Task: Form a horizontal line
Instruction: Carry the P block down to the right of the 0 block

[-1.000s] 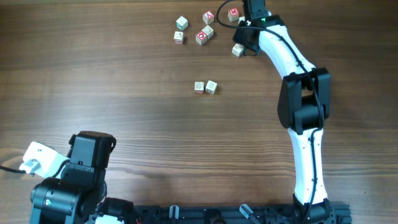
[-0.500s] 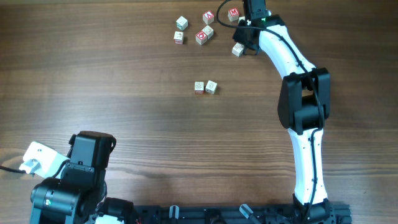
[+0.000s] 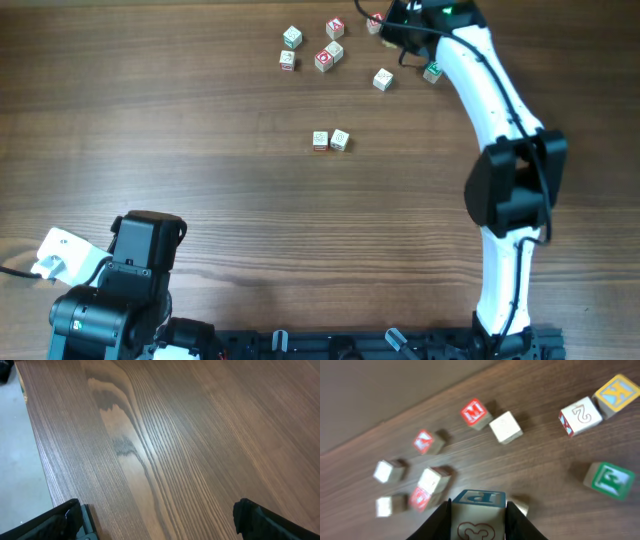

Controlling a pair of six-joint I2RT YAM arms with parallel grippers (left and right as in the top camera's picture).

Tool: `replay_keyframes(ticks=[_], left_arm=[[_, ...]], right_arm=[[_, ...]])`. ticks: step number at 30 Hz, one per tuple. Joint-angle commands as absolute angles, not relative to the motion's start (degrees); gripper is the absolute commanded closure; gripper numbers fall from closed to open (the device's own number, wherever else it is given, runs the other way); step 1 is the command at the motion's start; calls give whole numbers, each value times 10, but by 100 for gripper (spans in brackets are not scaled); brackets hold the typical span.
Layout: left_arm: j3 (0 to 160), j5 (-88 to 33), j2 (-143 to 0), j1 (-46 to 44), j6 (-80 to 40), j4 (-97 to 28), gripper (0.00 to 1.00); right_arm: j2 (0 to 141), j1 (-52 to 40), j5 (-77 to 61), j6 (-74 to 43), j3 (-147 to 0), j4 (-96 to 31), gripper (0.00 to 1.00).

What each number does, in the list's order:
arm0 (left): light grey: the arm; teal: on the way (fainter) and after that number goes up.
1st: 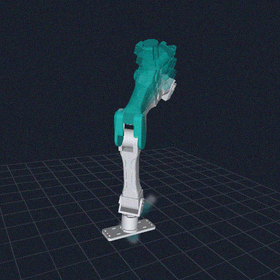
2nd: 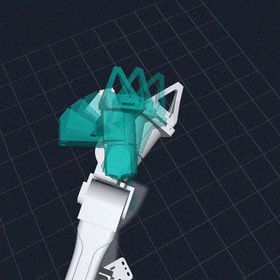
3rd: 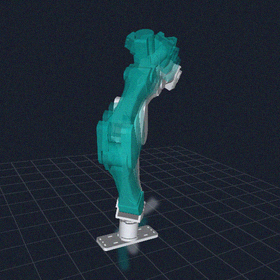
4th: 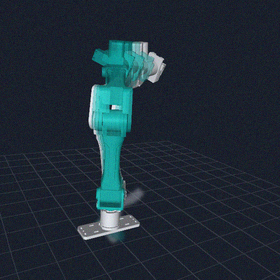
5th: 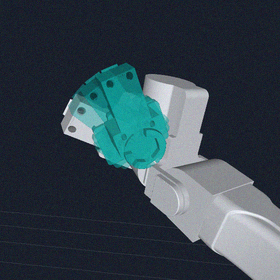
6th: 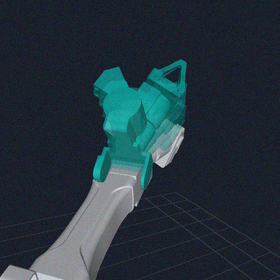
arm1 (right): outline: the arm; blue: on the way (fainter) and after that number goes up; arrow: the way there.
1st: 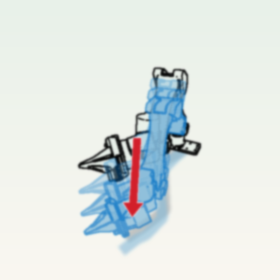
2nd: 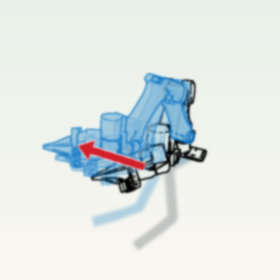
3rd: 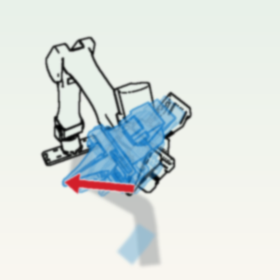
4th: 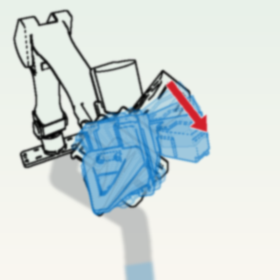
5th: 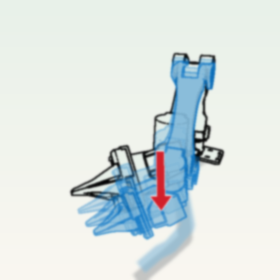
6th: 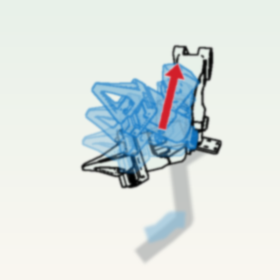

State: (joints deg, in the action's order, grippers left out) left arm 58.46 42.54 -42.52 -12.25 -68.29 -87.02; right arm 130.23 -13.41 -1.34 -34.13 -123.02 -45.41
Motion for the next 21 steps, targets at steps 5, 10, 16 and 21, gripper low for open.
replay_keyframes(ticks=[5,10,16,21], left_arm=[[583,429,-423,-118,-695,-871,0],[583,429,-423,-118,-695,-871,0],[583,429,-423,-118,-695,-871,0],[583,429,-423,-118,-695,-871,0]], right_arm=[[1274,-137,-66,-330,-1230,-579,78],[1275,-150,-63,-314,-1230,-663,78],[1275,-183,-39,-298,-1202,-691,78],[1275,-208,-26,-306,-1139,-675,77]])
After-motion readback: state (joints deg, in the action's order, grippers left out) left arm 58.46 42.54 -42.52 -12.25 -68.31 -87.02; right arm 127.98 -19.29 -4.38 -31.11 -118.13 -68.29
